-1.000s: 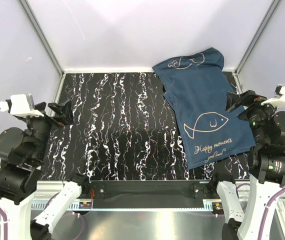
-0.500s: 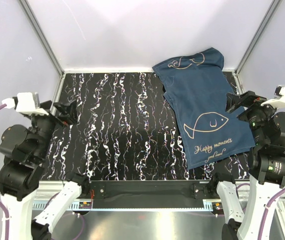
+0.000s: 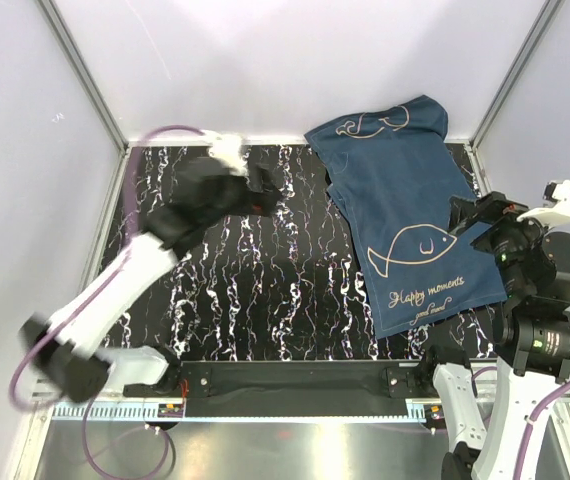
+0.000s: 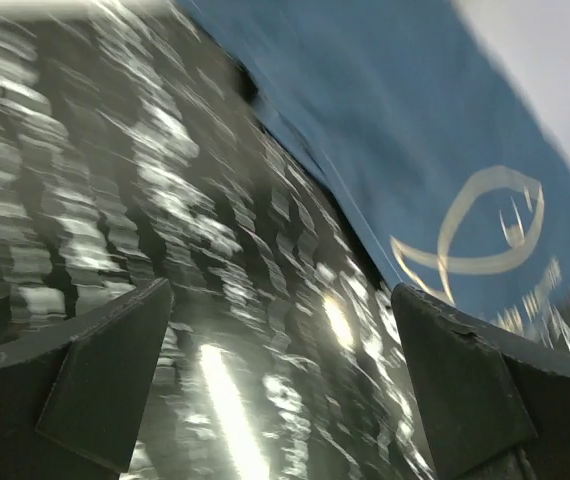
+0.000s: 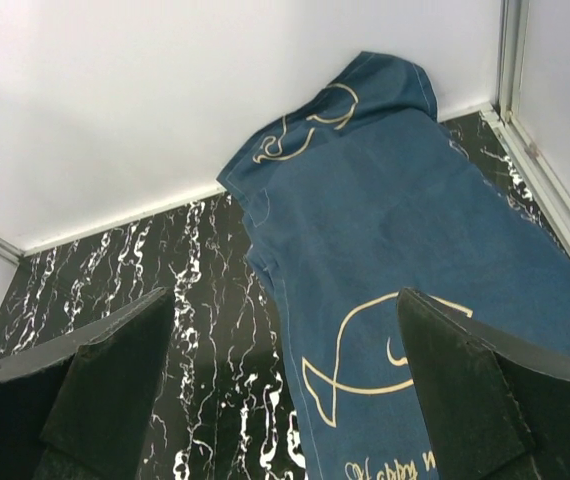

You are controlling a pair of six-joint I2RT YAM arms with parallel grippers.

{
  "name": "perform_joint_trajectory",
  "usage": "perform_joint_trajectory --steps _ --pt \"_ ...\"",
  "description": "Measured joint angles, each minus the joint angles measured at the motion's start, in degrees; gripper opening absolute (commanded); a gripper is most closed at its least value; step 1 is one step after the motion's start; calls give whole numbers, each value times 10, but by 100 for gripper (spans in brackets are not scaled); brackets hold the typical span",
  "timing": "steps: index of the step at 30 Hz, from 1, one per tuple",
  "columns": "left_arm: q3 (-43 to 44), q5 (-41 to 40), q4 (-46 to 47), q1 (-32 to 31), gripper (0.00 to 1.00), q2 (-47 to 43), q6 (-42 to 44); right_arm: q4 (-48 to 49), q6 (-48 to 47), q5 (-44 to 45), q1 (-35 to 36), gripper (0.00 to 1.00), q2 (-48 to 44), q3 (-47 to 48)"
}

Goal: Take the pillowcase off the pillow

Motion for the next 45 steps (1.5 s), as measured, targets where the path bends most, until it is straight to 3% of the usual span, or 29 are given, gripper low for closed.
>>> perform_joint_trajectory --steps 8,16,22,30,35,45 --pt "95 -2 36 -116 99 283 -71 -17 0 -1 0 100 -9 -7" --pt "226 3 67 -165 99 451 -101 -23 2 -16 0 100 -24 -31" --pt "379 -20 13 -196 99 572 -103 -36 5 -26 0 100 -42 -34" --pt "411 -79 -55 -238 99 628 -96 -52 8 -31 0 100 -58 -33" --pt "373 -85 -31 -258 99 632 -47 -52 13 -41 0 100 -58 -33" --pt "402 -91 -9 -268 99 697 13 -88 15 -45 0 100 -64 -22"
